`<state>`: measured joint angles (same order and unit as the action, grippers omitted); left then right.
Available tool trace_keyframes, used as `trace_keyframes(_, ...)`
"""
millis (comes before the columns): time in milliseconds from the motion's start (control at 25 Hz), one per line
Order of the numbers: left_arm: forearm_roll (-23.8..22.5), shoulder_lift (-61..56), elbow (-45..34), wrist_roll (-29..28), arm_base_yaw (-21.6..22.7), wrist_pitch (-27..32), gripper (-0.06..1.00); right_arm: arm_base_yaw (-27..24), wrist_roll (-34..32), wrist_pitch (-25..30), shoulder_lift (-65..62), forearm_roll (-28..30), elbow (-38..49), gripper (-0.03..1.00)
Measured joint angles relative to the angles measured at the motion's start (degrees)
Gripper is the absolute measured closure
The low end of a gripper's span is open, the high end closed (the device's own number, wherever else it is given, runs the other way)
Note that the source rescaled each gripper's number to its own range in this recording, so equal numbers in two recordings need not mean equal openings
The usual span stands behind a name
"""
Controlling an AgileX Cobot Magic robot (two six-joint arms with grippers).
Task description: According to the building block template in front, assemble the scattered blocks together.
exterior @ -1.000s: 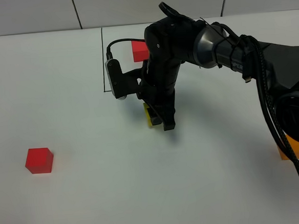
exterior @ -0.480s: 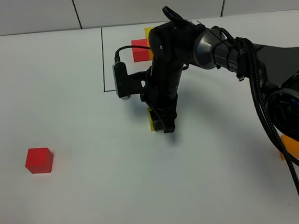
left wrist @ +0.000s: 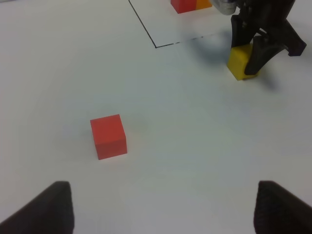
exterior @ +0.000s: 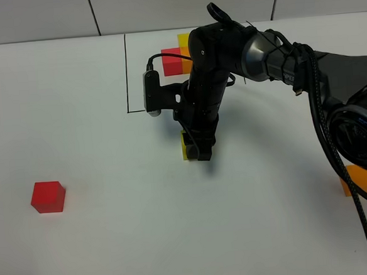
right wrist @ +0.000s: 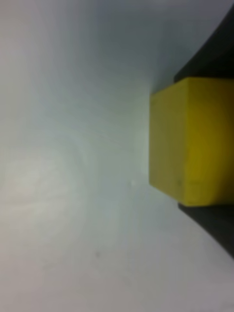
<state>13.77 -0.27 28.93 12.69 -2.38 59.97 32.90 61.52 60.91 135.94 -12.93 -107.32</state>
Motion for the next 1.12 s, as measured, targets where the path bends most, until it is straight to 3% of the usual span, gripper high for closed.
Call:
trace_keyframes(800, 0.0, 0.0, 0.0, 0.0, 0.0, 0.0, 0.25, 0.0, -3.94, -1.07, 0.0, 0.86, 0.0, 0.94)
trace_keyframes(880, 0.0, 0.0, 0.0, 0.0, 0.0, 0.0, 0.25, 0.0, -4.0, -1.72, 0.56, 2.15, 0.0, 0.82)
trace_keyframes(1040, 0.0, 0.0, 0.0, 0.0, 0.0, 0.0, 0.25, -0.11, -4.1, -2.16, 0.63, 3.28, 0.0, 0.39)
trace_keyframes(1120, 0.0, 0.0, 0.0, 0.0, 0.0, 0.0, 0.25, -0.11, -4.1, -2.16, 0.57, 4.07, 0.0, 0.23)
